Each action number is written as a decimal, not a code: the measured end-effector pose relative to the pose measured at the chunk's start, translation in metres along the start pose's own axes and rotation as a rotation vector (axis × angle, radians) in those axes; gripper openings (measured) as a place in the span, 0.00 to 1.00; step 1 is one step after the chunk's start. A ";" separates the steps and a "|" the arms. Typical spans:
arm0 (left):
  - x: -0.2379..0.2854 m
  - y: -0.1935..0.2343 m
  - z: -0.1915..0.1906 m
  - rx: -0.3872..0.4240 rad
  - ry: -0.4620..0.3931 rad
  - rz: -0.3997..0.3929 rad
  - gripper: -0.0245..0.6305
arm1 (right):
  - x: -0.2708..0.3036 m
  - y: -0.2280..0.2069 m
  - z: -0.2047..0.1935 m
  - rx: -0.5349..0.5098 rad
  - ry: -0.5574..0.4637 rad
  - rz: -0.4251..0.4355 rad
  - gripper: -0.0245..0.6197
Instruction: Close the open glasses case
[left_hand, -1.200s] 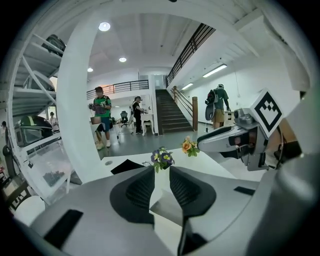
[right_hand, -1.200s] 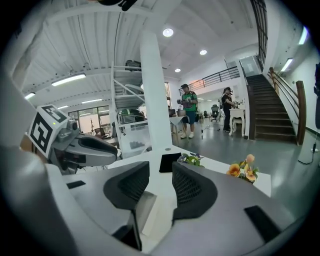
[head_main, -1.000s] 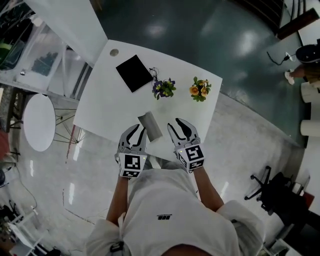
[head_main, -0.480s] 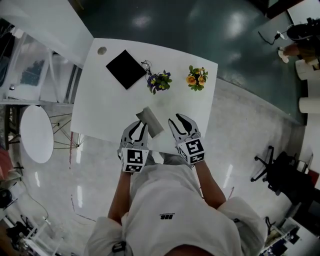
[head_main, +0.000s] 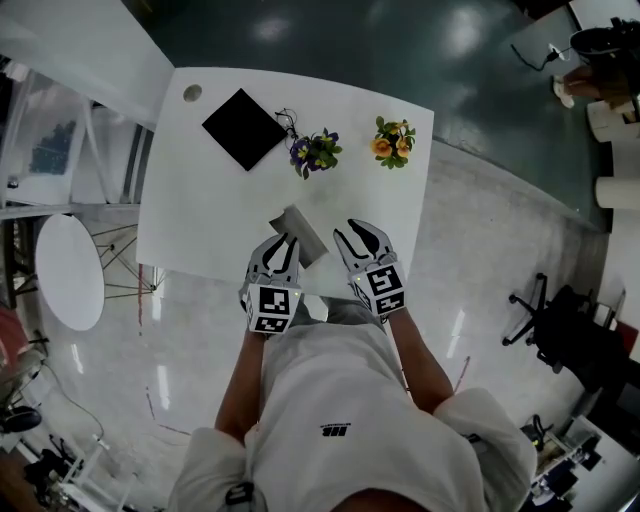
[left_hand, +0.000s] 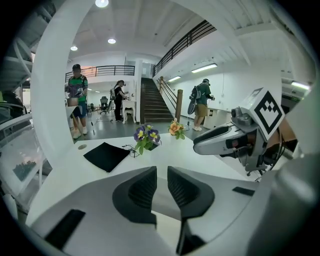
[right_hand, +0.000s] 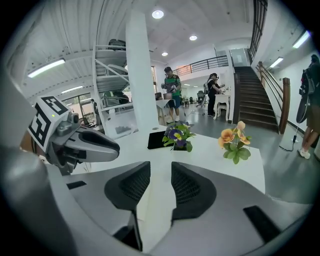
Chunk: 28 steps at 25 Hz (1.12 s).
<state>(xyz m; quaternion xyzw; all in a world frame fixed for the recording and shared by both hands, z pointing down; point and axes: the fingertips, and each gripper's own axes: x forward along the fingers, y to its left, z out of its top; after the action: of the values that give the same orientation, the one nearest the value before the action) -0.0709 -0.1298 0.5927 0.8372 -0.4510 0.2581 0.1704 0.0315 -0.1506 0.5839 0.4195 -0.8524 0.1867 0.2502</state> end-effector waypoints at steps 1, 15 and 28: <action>0.002 0.000 -0.002 -0.004 0.000 -0.004 0.16 | 0.002 0.000 -0.002 -0.001 0.006 0.001 0.24; 0.038 -0.003 -0.023 -0.007 0.059 -0.059 0.16 | 0.033 -0.002 -0.028 -0.010 0.082 0.017 0.24; 0.058 -0.010 -0.043 -0.003 0.117 -0.093 0.16 | 0.053 -0.005 -0.041 -0.014 0.118 0.029 0.24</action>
<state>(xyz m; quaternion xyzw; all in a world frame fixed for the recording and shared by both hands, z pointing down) -0.0482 -0.1407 0.6612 0.8404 -0.4015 0.2976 0.2096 0.0191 -0.1651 0.6488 0.3938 -0.8432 0.2090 0.3004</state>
